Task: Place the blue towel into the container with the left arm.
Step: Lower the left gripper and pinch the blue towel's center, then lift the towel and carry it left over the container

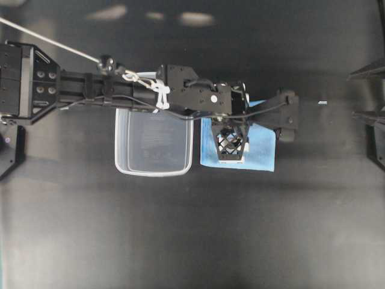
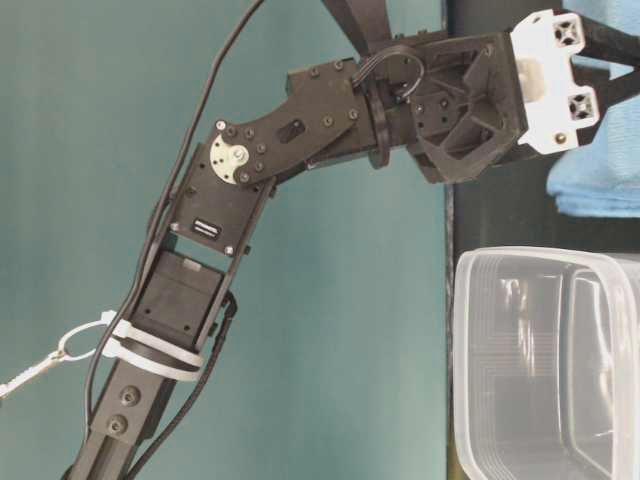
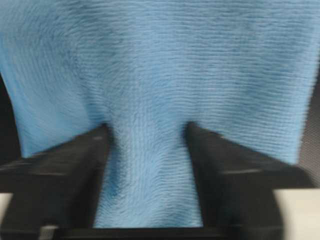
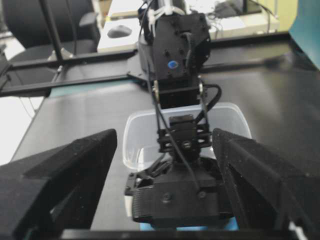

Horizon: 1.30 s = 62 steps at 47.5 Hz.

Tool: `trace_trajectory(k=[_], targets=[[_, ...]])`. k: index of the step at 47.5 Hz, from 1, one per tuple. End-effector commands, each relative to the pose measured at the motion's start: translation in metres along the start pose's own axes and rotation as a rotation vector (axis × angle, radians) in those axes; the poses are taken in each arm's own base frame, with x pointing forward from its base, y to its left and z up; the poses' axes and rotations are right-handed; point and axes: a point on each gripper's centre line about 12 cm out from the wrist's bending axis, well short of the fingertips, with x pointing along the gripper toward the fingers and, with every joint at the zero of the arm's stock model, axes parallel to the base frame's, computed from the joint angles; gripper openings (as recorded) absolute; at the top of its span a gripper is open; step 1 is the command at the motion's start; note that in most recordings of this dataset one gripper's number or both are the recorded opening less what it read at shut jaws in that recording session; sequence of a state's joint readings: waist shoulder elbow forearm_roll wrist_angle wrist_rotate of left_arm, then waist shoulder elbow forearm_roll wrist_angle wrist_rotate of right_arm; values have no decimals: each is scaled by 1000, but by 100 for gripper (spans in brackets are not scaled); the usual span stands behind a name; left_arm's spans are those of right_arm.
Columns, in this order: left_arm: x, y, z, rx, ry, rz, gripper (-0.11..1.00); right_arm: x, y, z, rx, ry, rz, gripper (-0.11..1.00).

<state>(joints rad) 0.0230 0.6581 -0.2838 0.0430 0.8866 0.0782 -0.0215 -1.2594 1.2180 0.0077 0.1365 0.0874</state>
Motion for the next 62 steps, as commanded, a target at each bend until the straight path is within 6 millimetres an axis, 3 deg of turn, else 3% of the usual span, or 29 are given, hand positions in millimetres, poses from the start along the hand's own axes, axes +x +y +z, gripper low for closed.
trace_trajectory(k=[1,7,12,19,25,31,36,48,62], targets=[[-10,-4,8,10,-26,2,36,0,0,4,2,-14,0,75],[-36,0,28,5,-101,11,6,0,0,4,3,-17,0,75],[-69,1,46,5,-162,17,6,0,0,4,3,-17,0,75],[-136,4,65,0,-221,24,6,0,0,5,3,-18,0,75],[-180,8,61,-9,-203,26,6,0,0,5,3,-23,1,75],[-220,9,45,-15,-150,23,6,0,0,6,3,-28,1,75],[-239,8,26,-17,-77,16,6,0,0,7,3,-32,2,75],[-257,10,-23,-41,-17,15,6,0,0,6,3,-32,2,75],[-247,13,-91,-60,-85,29,6,0,0,6,3,-32,2,75]])
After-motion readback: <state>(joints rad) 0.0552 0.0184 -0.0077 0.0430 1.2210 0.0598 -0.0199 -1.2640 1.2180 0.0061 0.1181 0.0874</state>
